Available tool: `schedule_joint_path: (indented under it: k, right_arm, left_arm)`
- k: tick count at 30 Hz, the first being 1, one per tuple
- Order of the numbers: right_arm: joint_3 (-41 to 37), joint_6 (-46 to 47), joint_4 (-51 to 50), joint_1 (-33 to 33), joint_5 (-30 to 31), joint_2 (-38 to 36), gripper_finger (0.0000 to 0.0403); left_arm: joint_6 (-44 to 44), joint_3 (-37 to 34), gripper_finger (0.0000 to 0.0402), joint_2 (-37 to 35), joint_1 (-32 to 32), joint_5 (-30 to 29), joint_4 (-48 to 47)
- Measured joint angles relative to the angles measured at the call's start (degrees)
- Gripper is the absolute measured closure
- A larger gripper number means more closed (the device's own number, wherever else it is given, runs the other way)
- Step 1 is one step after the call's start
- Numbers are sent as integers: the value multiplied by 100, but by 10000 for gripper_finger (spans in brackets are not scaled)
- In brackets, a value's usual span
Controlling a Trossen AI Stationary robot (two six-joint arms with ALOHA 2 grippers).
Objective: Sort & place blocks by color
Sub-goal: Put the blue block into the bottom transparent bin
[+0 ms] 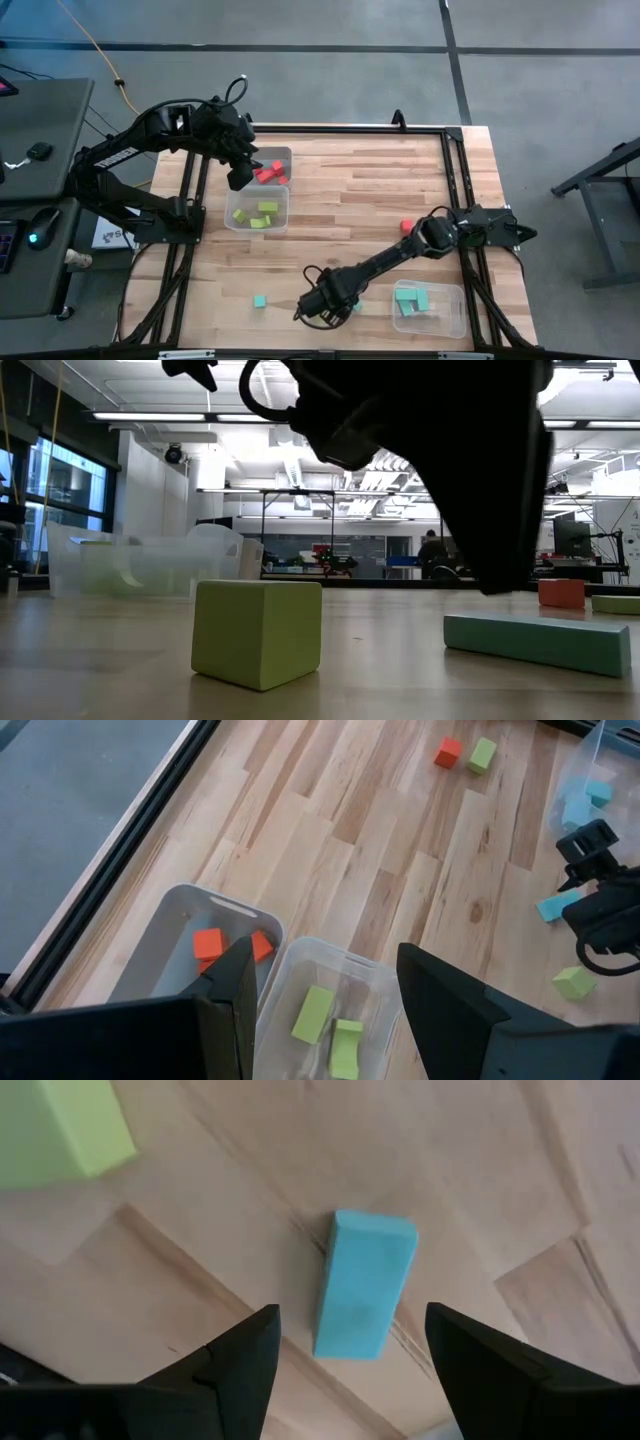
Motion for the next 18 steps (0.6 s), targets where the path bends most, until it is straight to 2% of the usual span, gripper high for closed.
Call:
schedule_joint_path:
  k: [18]
  right_arm:
    - [5, 167, 39, 264, -236, 395, 162]
  left_arm:
    - [-44, 0, 233, 0, -31, 0, 2]
